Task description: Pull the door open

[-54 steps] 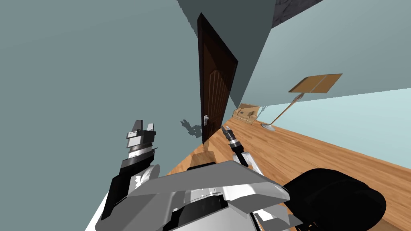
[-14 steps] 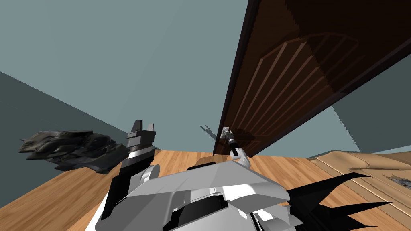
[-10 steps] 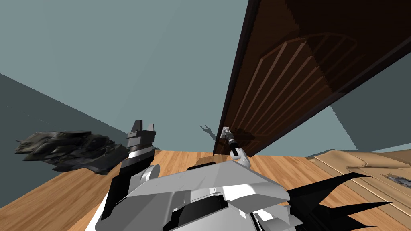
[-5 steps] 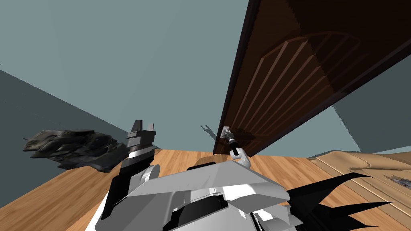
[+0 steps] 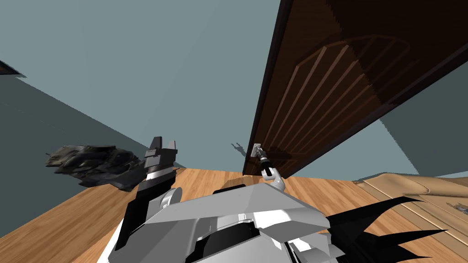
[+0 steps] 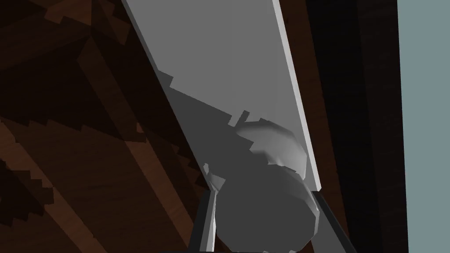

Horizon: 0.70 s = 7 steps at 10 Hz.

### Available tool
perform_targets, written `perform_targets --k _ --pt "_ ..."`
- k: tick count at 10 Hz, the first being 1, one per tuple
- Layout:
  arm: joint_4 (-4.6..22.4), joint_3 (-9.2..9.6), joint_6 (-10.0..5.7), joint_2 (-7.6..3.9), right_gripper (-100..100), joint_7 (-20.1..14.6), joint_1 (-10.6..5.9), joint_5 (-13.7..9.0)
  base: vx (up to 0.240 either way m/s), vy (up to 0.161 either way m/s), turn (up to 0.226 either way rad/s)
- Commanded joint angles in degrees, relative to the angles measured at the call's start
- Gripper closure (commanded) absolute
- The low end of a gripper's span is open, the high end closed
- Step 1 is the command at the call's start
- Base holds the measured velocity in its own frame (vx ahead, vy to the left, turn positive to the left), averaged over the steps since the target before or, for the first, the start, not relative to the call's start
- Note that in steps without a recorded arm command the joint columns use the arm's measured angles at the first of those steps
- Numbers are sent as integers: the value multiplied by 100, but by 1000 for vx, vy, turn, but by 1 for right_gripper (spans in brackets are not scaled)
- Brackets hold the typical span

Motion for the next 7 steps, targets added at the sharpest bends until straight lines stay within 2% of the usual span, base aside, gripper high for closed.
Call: perform_targets --k 1,2,3,5,6,7 --pt "-17 89 -18 -23 100 -262 7 -193 -34 -8 32" --pt "-5 149 -12 -66 100 -430 1 -392 -49 -15 46" --pt "-5 149 -12 -66 100 -484 1 -392 -38 -12 32" --pt "19 270 0 -154 100 -854 -10 -781 -52 -17 40" --pt "19 270 0 -154 100 -927 -10 -790 -42 -17 23" --pt "32 340 6 -202 100 -1119 -16 -1020 -45 -6 41"
